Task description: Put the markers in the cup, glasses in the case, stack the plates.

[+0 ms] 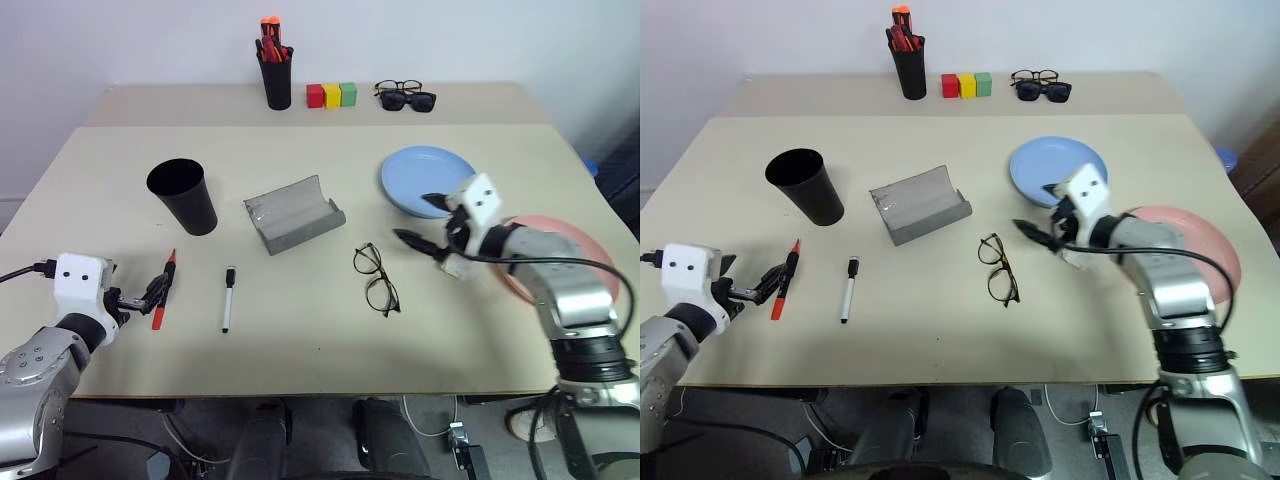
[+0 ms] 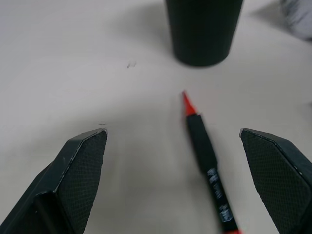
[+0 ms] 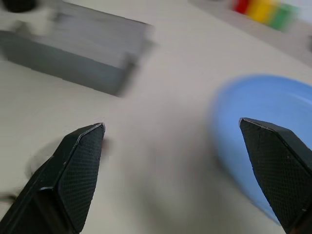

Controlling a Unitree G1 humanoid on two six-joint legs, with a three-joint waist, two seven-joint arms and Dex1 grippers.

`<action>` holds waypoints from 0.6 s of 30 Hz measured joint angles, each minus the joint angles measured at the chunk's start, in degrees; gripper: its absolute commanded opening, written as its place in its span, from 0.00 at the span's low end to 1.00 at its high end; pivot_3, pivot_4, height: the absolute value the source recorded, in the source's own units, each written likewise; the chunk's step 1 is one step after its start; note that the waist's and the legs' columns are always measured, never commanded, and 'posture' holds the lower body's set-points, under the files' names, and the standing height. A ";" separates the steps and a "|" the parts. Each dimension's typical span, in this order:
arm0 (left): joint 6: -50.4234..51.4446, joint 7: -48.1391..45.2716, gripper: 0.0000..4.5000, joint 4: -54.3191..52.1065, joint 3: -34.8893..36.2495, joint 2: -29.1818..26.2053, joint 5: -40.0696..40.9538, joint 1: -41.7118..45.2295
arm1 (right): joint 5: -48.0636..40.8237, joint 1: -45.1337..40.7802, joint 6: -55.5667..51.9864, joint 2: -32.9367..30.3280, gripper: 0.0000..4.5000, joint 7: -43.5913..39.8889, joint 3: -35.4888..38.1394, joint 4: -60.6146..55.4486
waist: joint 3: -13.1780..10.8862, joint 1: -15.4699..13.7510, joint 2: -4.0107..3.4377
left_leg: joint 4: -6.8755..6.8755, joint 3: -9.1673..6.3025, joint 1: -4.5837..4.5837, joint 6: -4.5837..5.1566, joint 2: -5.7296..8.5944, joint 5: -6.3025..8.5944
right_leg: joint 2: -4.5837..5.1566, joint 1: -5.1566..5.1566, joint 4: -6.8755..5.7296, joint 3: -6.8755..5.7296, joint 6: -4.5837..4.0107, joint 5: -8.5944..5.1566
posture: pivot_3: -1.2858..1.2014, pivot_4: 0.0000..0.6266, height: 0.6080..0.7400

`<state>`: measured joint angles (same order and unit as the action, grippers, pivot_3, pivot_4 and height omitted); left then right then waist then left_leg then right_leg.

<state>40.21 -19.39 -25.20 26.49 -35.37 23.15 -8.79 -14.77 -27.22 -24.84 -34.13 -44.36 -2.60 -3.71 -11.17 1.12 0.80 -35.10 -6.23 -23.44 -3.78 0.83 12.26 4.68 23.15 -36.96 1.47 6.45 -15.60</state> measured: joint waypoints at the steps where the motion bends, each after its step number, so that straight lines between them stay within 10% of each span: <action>1: 2.88 0.98 1.00 -0.56 -0.67 -0.35 0.06 1.13 | 0.49 -0.55 0.25 1.77 1.00 -0.01 -2.16 -0.85 | 0.00 0.00 0.00 | 0.00 -0.01 0.00 0.00 0.00 0.00 | -0.01 0.01 -0.01 0.00 0.08 0.04 | 0.52 0.24 1.00; 15: 35.16 9.78 1.00 -0.07 -8.48 1.82 1.03 20.53 | 1.22 1.72 -2.34 10.62 1.00 2.17 -12.18 -12.09 | 0.01 0.13 0.06 | -0.01 -0.12 0.03 -0.03 0.08 -0.02 | -0.01 0.02 -0.15 -0.05 0.15 0.08 | 0.52 0.24 1.00; 18: 40.16 9.59 0.81 2.83 -9.39 1.02 1.05 25.06 | 1.56 2.45 -2.64 10.63 1.00 2.96 -12.61 -12.56 | 0.03 0.07 0.05 | 0.00 -0.13 0.07 -0.03 0.08 -0.02 | -0.01 0.00 -0.18 -0.05 0.15 0.08 | 0.52 0.24 1.00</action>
<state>80.37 -9.79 -22.38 17.10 -34.35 24.20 16.27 -13.20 -24.77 -27.48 -23.50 -41.40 -15.22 -16.27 -11.14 1.19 0.85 -35.10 -6.36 -23.37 -3.81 0.91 12.24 4.67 23.15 -37.14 1.42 6.60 -15.53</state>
